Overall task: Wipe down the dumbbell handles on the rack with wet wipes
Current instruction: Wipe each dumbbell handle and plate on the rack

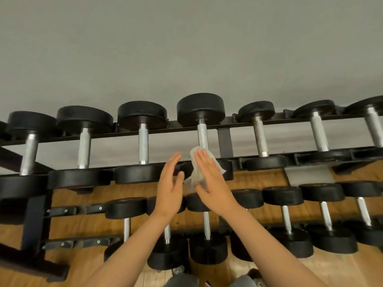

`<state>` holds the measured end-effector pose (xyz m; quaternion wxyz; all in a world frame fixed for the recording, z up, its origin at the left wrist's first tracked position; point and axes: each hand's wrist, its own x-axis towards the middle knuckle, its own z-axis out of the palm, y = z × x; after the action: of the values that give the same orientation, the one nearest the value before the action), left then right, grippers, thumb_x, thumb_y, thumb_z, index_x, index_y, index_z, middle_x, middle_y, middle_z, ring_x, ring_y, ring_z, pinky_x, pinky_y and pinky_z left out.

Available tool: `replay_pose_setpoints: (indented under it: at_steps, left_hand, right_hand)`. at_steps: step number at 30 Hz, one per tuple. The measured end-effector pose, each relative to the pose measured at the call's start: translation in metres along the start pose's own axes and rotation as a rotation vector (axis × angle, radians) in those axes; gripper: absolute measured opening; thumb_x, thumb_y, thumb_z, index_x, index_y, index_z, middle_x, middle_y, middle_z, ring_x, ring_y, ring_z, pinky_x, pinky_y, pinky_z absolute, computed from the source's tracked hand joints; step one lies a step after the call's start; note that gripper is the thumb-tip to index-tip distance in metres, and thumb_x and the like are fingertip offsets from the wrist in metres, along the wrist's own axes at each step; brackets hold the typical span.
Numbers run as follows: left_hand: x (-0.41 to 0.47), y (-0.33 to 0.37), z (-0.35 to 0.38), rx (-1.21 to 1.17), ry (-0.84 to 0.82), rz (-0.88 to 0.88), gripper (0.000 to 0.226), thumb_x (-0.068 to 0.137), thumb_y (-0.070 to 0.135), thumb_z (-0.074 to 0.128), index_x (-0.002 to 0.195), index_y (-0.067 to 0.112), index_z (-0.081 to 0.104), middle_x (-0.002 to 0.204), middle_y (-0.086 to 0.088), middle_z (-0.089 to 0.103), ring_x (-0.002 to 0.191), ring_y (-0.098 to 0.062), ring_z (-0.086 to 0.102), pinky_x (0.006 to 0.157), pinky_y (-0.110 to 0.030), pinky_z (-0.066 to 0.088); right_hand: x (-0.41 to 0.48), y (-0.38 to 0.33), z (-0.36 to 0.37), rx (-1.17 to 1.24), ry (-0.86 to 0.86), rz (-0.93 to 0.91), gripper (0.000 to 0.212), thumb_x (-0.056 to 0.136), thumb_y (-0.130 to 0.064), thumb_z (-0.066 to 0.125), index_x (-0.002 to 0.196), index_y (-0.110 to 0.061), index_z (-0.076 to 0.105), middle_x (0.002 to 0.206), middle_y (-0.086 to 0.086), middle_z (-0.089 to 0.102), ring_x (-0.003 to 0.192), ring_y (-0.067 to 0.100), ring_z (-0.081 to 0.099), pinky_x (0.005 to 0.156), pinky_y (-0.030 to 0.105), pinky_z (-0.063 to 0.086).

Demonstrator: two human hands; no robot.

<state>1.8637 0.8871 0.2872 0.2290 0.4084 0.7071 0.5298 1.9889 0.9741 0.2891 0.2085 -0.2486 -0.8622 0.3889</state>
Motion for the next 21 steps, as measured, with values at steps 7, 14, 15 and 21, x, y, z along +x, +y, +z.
replay_pose_setpoints:
  at_steps: [7,14,15,21]
  left_hand:
    - [0.016,0.001,0.041,0.577,-0.216,0.392,0.064,0.101,0.030,0.040,0.156,0.021,0.007,0.165,0.003,0.003,0.151,-0.008,-0.004,0.123,-0.030,-0.001]
    - [0.007,-0.021,0.067,0.711,-0.070,0.341,0.056,0.102,0.029,0.027,0.155,0.015,0.014,0.163,-0.004,0.018,0.152,-0.016,0.007,0.124,-0.040,0.008]
    - [0.000,-0.022,0.067,0.668,-0.062,0.312,0.057,0.102,0.029,0.026,0.155,0.017,0.009,0.164,-0.003,0.014,0.152,-0.016,0.004,0.124,-0.039,0.006]
    - [0.025,-0.020,0.059,0.265,-0.039,0.027,0.054,0.106,0.042,0.020,0.154,0.027,0.000,0.161,0.015,-0.007,0.148,0.001,-0.010,0.121,-0.023,-0.006]
  right_hand:
    - [0.004,0.004,-0.028,0.242,0.400,0.320,0.056,0.101,-0.004,0.042,0.144,-0.037,0.029,0.152,-0.021,0.027,0.141,-0.008,0.022,0.119,0.025,0.021]
    - [0.012,0.017,-0.013,0.226,0.393,0.407,0.042,0.105,-0.017,0.038,0.147,-0.023,0.037,0.153,-0.010,0.035,0.140,-0.001,0.029,0.117,0.026,0.024]
    - [0.015,0.019,-0.011,0.230,0.391,0.404,0.041,0.105,-0.018,0.038,0.146,-0.023,0.038,0.152,-0.011,0.036,0.139,-0.001,0.029,0.118,0.027,0.024]
    - [0.037,0.027,0.005,0.027,0.482,0.431,0.042,0.103,-0.032,0.035,0.141,-0.018,0.048,0.143,-0.001,0.051,0.134,0.012,0.043,0.113,0.042,0.035]
